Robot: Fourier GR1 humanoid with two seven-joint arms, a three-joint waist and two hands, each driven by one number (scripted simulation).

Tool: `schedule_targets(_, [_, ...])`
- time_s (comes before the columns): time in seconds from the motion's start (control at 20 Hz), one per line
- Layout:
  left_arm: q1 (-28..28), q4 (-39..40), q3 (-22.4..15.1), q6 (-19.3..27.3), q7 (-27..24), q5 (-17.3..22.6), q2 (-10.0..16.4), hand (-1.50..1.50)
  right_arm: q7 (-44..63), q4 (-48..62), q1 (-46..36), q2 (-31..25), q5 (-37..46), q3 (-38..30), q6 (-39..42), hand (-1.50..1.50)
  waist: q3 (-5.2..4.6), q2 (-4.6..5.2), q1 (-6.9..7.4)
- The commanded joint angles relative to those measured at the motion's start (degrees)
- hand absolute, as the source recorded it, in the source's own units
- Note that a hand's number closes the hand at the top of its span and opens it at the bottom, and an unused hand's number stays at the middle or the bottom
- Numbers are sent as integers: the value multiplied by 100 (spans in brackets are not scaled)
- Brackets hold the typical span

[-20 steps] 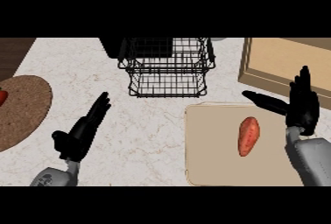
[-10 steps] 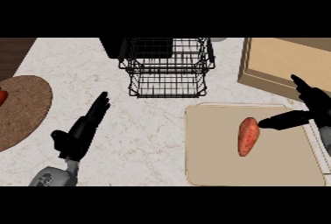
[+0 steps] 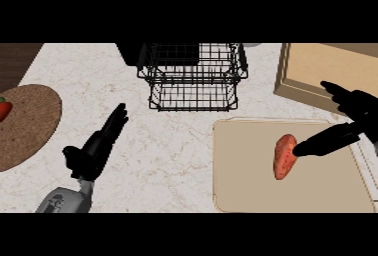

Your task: Pick the sweet potato from the tray and place it in the tiered basket

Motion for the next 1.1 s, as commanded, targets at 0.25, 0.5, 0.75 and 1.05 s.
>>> schedule_targets(0.25, [-162,-181,155,-50,257,18,33,0,1377,86,256,-8,602,390,-150,-150,10,7,13])
schedule_targets(0.5, [-84,-105,70,64,136,-152,-171,0,1526,313,221,586,718,597,-379,-150,11,21,62])
schedule_targets(0.75, [-359,348,130,7,-46,-285,-356,0,947,1025,131,866,852,333,-224,-150,12,40,25])
schedule_targets(1.05, [191,-132,80,-33,-24,-348,-298,0,1091,782,783,1331,1535,644,-773,-150,12,14,23])
